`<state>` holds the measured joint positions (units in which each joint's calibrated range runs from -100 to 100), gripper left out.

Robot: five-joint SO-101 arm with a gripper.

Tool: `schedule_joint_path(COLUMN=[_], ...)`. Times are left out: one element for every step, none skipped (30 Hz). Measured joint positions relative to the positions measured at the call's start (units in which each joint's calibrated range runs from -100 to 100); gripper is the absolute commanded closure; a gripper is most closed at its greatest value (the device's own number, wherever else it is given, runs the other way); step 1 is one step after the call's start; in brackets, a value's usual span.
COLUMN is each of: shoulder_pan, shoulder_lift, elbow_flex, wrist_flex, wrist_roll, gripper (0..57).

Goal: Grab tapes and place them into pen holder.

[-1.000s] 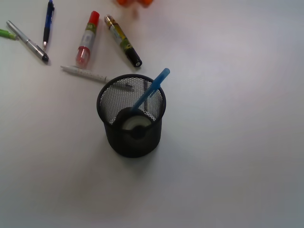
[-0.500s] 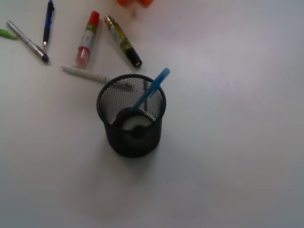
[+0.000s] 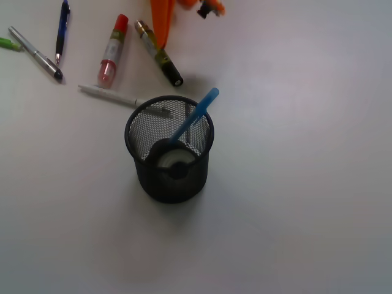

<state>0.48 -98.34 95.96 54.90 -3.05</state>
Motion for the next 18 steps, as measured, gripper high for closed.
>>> schedule_joint_path(shoulder_pan=[0.0,0.1,0.1,0.1,0.1,0.1,0.1,0.1,0.1,0.1,0.1,0.1,0.1,0.1,0.1,0.1,0.1,0.1], shoulder_lift=[-0.1,-0.1,-0.1,-0.1,-0.1,-0.1,-0.1,-0.1,-0.1,-0.1,-0.1,-0.1,-0.1,-0.1,-0.1,-0.1,-0.1,-0.1], elbow_flex=[0.1,0.3,0.4,0.5,0.5,0.5,0.5,0.5,0.5,0.5,0.5,0.5,0.5,0.5,0.5,0.5,0.5,0.5], wrist_flex=[-0.1,-0.1,-0.1,-0.1,-0.1,-0.1,-0.3,-0.4,-0.4,-0.4,-0.4,-0.4,-0.4,-0.4,-0.4,-0.4,-0.4,-0.4], wrist_roll=[0.0,0.0,0.0,0.0,0.0,0.0,0.0,0.0,0.0,0.0,0.0,0.0,0.0,0.0,0.0,0.0,0.0,0.0], gripper=[57.2,57.2,57.2,57.2,57.2,57.2,57.2,57.2,57.2,57.2,57.2,57.2,57.2,57.2,57.2,57.2,57.2,57.2])
